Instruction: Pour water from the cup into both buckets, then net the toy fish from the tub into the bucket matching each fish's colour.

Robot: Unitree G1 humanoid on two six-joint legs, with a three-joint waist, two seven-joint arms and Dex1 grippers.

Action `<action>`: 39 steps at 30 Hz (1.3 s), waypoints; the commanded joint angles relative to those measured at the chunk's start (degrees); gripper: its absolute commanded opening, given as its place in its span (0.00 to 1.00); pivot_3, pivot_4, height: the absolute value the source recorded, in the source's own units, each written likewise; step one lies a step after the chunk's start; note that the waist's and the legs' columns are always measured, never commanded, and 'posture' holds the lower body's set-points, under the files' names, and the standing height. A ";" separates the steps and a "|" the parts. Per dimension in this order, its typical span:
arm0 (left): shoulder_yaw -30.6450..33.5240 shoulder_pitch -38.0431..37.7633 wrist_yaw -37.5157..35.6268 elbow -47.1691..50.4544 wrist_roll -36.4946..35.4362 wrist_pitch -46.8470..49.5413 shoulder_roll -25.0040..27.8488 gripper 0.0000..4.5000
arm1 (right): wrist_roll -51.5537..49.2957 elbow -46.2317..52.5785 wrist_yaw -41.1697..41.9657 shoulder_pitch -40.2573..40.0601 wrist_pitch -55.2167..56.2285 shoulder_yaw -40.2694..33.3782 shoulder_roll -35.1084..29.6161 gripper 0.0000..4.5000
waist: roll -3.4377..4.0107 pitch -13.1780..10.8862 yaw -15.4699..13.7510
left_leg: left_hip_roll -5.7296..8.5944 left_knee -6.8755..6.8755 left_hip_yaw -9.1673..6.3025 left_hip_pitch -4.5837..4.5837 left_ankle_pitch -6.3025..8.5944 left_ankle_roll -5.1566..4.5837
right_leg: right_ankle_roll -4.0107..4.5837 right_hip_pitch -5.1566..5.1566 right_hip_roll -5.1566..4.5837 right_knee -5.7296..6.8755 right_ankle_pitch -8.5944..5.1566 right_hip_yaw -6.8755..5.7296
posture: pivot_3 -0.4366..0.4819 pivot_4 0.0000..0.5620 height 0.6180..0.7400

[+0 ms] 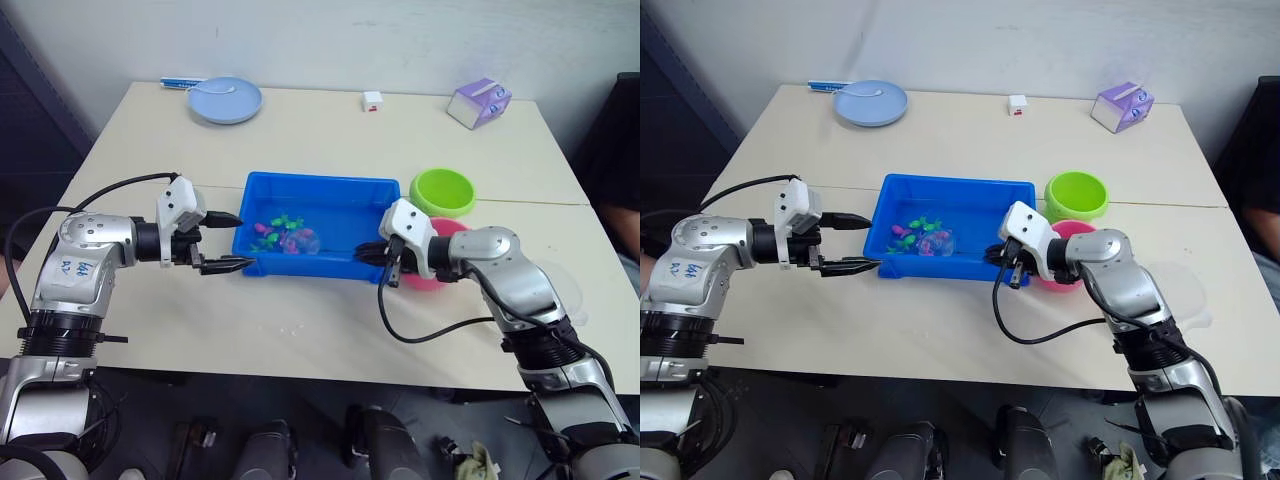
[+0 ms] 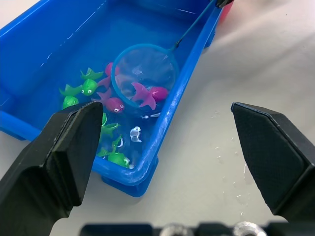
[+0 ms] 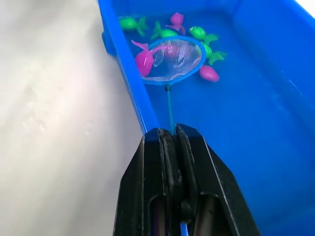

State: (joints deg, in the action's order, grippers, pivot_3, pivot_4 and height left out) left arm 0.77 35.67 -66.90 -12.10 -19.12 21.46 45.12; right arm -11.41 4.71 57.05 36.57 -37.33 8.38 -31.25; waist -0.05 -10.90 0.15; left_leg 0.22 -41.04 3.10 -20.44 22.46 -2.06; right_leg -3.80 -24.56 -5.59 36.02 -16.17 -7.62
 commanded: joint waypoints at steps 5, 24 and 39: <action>2.19 1.78 1.76 5.92 -7.58 7.48 -6.01 1.00 | -12.67 18.89 -3.54 -5.64 -16.13 -14.24 -5.64 0.18 | 0.00 0.00 -0.94 | 0.05 -0.01 -0.13 -0.06 0.00 0.00 | 0.00 0.02 -0.04 -0.04 0.00 -0.01 | 0.48 0.27 1.00; -5.93 9.29 5.60 4.56 -7.96 6.34 -27.83 1.00 | -12.91 49.47 -15.67 -43.41 -20.03 -53.89 -15.89 0.18 | 0.17 0.10 -1.52 | 0.05 0.10 0.15 0.15 0.00 0.00 | -0.04 0.09 0.13 0.02 0.02 0.30 | 0.48 0.27 1.00; -7.92 10.54 4.45 0.49 -5.62 1.90 -29.49 1.00 | 35.80 31.55 -21.93 -62.28 43.58 -48.43 -30.34 0.18 | 0.13 0.12 -1.62 | 0.01 0.12 0.41 0.27 0.00 0.00 | -0.16 0.11 0.21 -0.07 0.08 0.58 | 0.48 0.27 1.00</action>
State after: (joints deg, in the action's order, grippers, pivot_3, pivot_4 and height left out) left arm -7.38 44.75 -62.12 -12.18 -25.04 24.68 15.61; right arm 23.06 37.61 36.14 -26.88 2.68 -36.83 -62.03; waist 0.08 -10.78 -1.47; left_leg 0.23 -40.93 3.50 -20.17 22.46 -2.05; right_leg -3.96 -24.45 -5.38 35.95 -16.09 -7.04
